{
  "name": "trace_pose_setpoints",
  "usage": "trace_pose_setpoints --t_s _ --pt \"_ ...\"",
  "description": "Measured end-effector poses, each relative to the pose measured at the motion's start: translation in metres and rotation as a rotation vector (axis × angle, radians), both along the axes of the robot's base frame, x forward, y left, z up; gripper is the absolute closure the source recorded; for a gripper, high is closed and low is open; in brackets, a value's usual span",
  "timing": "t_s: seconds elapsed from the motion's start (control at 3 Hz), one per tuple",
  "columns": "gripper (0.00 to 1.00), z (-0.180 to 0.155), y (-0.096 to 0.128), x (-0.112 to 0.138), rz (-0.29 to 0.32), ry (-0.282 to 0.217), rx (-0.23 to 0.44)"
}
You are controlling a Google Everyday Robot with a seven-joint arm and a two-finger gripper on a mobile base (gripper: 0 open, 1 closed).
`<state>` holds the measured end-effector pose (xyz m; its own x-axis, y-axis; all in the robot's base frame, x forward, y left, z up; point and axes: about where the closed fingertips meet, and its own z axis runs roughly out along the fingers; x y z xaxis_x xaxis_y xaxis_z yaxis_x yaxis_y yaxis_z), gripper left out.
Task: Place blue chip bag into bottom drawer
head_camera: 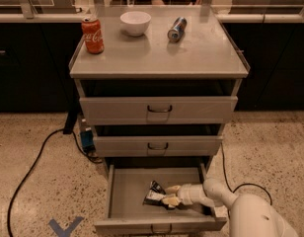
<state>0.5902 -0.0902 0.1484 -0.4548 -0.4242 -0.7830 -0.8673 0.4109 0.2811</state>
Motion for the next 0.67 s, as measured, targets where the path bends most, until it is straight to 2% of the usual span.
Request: trace_pose_setpoints --t_s 0.33,0.67 --pt "0.0 0.0 0.0001 0.0 0.0 0.0 0.0" --pt "0.0 -0.0001 0.0001 -0.0001 0.0 0.0 0.0"
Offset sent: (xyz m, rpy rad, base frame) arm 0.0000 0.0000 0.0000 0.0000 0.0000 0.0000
